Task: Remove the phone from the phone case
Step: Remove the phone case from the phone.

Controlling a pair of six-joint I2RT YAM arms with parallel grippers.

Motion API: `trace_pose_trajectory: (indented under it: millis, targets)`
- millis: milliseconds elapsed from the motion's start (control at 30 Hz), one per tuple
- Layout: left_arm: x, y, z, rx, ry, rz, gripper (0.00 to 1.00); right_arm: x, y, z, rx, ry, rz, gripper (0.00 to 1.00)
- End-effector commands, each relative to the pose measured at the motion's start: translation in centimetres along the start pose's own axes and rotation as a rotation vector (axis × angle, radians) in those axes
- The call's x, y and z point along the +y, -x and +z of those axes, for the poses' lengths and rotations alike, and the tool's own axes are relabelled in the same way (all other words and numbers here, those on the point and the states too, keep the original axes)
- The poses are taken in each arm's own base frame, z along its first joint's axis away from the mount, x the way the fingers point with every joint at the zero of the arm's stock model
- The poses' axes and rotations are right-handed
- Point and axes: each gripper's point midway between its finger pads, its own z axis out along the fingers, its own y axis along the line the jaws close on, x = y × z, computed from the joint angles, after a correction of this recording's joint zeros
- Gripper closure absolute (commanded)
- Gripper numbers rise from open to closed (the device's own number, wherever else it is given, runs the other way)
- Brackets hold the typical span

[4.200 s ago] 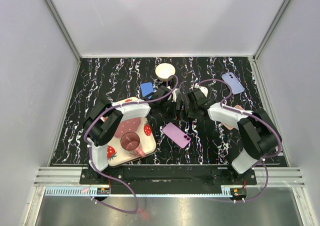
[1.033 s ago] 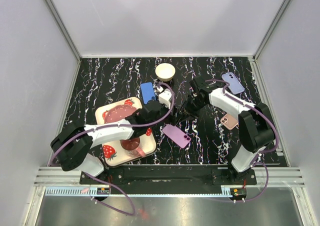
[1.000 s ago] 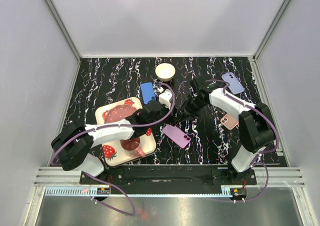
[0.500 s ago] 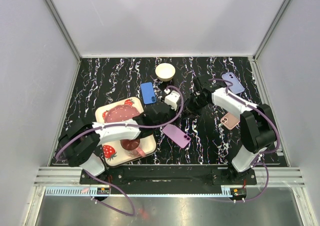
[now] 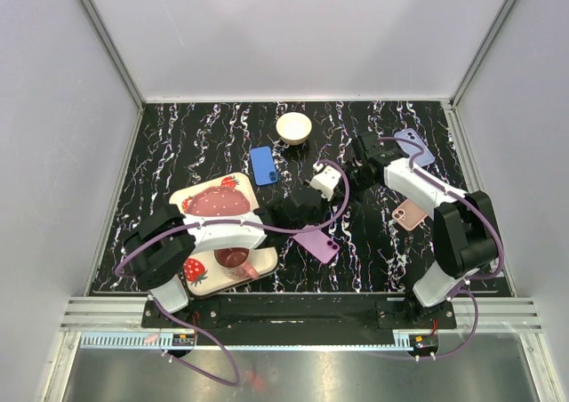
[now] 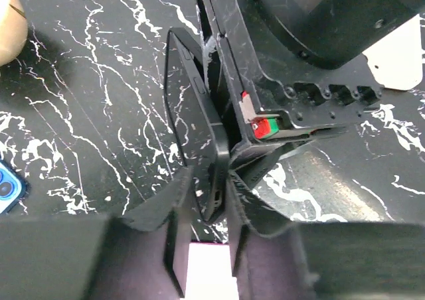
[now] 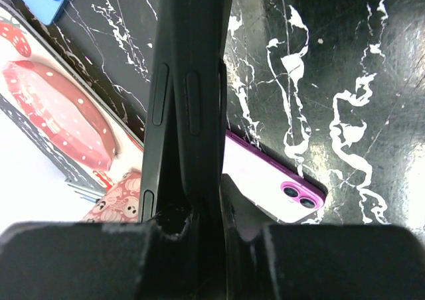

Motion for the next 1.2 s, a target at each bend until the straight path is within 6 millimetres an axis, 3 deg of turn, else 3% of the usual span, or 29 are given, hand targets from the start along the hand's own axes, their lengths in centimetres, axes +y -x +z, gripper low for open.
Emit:
trace_pose_trajectory:
  millis: [0, 133, 200, 267, 300, 400, 500, 600, 767, 900, 933, 1000, 1167]
  targets:
    - [1.9, -1.6, 0.9, 0.050, 0.072, 0.016, 0.81, 3.6, -3.0, -4.3, 0.085, 0.178, -0.056, 1.00]
    - [1.9, -1.0, 0.2, 0.038, 0.050, -0.003, 0.96, 2.6, -3.5, -4.4, 0.084, 0.173, -0.128, 1.00]
    - [2.1, -0.9, 0.0, 0.046, 0.049, -0.011, 1.00, 0.9, -3.5, -4.3, 0.063, 0.118, -0.183, 1.00]
    - [2.7, -0.8, -0.2, 0.065, 0.062, -0.016, 1.00, -1.5, -3.7, -4.4, 0.056, 0.017, -0.215, 1.00]
    - [2.7, -0.7, -0.3, 0.067, 0.062, -0.022, 1.00, -3.3, -2.7, -4.4, -0.001, -0.081, -0.241, 1.00]
    - [3.1, 0.0, -0.7, 0.060, 0.057, -0.036, 1.00, -6.7, -2.3, -4.9, -0.042, -0.235, -0.270, 1.00]
    - [2.8, 0.7, -1.0, 0.054, 0.041, -0.044, 1.00, -7.9, -2.3, -4.9, -0.057, -0.277, -0.269, 1.00]
    - [2.3, 1.7, -1.3, 0.052, 0.013, -0.060, 1.00, -8.3, -2.1, -4.5, -0.076, -0.283, -0.254, 1.00]
    - [2.2, 3.1, -1.9, 0.068, 0.005, -0.101, 1.00, -6.8, -1.4, -3.7, -0.114, -0.211, -0.247, 1.00]
    - [2.3, 4.9, -3.1, 0.083, -0.034, -0.167, 1.00, -7.6, 1.6, -3.9, -0.239, -0.293, -0.244, 1.00]
    - [2.9, 4.7, -3.4, 0.116, -0.034, -0.181, 1.00, -7.1, 2.6, -3.7, -0.276, -0.280, -0.260, 1.00]
    - [2.0, 6.0, -4.0, 0.131, -0.122, -0.219, 1.00, -6.9, 4.0, -3.8, -0.326, -0.276, -0.277, 1.00]
    - [2.3, 6.9, -4.9, 0.157, -0.188, -0.270, 1.00, -6.1, 9.2, -2.7, -0.402, -0.209, -0.205, 1.00]
